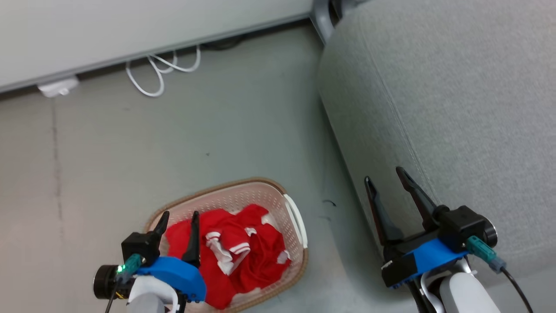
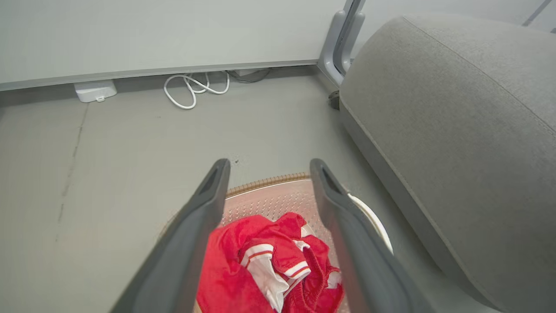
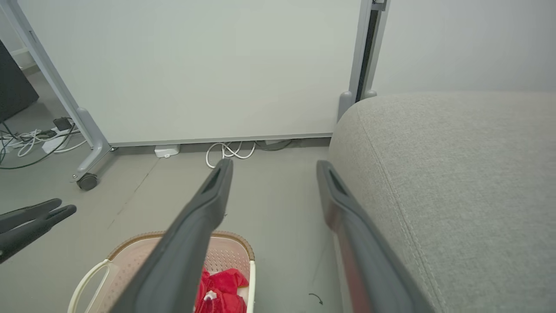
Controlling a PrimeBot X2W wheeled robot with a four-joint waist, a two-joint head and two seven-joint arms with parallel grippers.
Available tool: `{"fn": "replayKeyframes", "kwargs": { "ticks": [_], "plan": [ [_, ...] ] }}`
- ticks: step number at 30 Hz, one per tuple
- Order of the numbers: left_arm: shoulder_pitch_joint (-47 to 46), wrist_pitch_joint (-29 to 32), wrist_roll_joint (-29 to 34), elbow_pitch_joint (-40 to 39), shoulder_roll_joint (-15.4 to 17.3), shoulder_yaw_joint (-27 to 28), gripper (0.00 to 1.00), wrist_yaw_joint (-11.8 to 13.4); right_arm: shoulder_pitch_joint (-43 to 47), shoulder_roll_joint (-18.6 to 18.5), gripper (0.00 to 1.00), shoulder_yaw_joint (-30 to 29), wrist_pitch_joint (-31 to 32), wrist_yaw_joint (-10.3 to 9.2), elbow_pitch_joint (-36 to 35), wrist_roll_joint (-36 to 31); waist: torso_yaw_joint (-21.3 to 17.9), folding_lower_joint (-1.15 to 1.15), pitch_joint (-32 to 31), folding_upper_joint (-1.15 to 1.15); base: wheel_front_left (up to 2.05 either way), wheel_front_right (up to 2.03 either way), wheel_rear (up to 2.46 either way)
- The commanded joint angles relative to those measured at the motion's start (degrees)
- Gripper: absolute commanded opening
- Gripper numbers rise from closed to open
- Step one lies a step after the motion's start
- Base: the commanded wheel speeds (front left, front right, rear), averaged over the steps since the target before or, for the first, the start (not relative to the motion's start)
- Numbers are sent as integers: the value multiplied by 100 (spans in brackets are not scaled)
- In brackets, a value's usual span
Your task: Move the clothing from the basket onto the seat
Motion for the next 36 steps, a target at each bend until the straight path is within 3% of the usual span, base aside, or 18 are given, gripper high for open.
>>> {"fn": "replayKeyframes", "kwargs": {
  "ticks": [1, 16, 28, 33, 35, 36],
  "plan": [
    [-238, 8, 11, 187, 81, 7, 100, -16, -139, -17, 100, 47, -50, 3, -44, 81, -446, 0, 519, 0, 0, 0, 0],
    [-1678, 754, 86, 2074, 515, -146, 100, 7, -613, -11, 100, 537, -389, 3, -5, 581, -1216, 0, 1969, 0, 0, 0, 0],
    [-2244, 1201, 104, 2797, 822, -132, 100, 541, -870, -11, 100, 815, -469, 3, -51, 1013, -1578, 0, 2557, 0, 0, 0, 0],
    [-2448, 1363, 66, 3003, 766, -127, 100, 781, -788, -11, 100, 744, -471, 3, -132, 1073, -1581, 0, 2624, 0, 0, 0, 0],
    [-2498, 1359, 18, 3061, 747, -94, 17, 858, -763, -11, 100, 724, -470, 3, -148, 1077, -1576, 0, 2636, 0, 0, 0, 0],
    [-2519, 1358, -22, 3092, 724, -63, 0, 860, -755, -11, 100, 716, -471, 3, -156, 1084, -1574, 0, 2639, 0, 0, 0, 0]
  ]
}}
